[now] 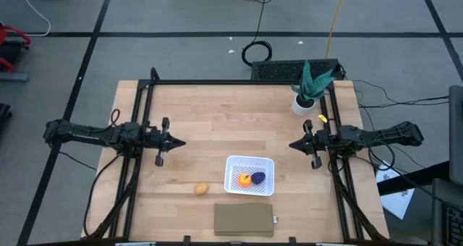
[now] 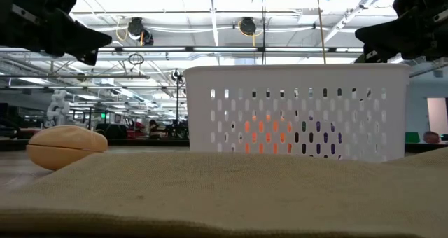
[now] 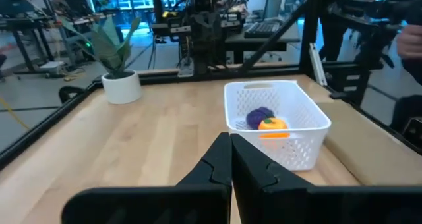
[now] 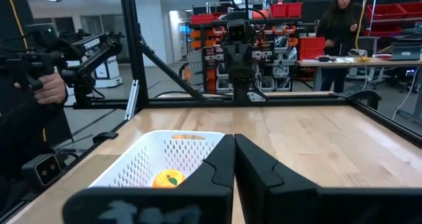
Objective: Pick and placing Produce into tupperware
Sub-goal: Put the yellow potato into the white basket
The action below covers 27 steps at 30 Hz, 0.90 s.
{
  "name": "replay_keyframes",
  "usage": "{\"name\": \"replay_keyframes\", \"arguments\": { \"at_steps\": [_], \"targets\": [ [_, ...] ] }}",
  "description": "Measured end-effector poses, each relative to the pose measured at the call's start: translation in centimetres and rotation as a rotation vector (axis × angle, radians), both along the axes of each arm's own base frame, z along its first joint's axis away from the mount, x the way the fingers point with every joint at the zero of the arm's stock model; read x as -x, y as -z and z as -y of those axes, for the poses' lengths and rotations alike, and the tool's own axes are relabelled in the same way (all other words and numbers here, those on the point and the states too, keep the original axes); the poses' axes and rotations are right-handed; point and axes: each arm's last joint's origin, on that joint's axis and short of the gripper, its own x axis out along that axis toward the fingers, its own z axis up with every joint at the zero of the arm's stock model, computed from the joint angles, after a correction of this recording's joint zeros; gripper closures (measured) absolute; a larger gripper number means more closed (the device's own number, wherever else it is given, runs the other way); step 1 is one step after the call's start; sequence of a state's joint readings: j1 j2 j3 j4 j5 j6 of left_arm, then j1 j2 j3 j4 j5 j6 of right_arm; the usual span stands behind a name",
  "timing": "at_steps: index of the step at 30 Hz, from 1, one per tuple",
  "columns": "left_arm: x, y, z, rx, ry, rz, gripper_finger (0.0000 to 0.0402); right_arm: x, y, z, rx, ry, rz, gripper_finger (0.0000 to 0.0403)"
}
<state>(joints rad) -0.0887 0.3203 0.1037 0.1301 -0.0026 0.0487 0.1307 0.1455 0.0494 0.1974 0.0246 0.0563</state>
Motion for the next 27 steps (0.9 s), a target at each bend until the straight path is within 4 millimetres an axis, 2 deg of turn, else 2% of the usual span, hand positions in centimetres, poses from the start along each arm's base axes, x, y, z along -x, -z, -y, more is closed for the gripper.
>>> {"name": "replay_keyframes", "arguments": {
  "at_steps": [6,15,21,27],
  "targets": [
    [-0.5,-0.3,0.9,0.004,0.068,0.017,0.0401,0.0,0.0,0.0,0.0,0.0,0.0,0.0403],
    [-1.8,-3.4,3.6,-0.029,0.137,0.003,0.0401,0.0,0.0,0.0,0.0,0.001,0.0,0.0403],
    [-2.9,-4.7,5.9,-0.043,0.228,-0.026,0.0401,0.0,0.1,0.0,0.001,0.002,-0.008,0.0403],
    [-4.4,-6.7,9.0,-0.071,0.181,-0.085,0.0401,0.0,0.1,0.0,0.001,0.002,-0.007,0.0403]
  ]
}}
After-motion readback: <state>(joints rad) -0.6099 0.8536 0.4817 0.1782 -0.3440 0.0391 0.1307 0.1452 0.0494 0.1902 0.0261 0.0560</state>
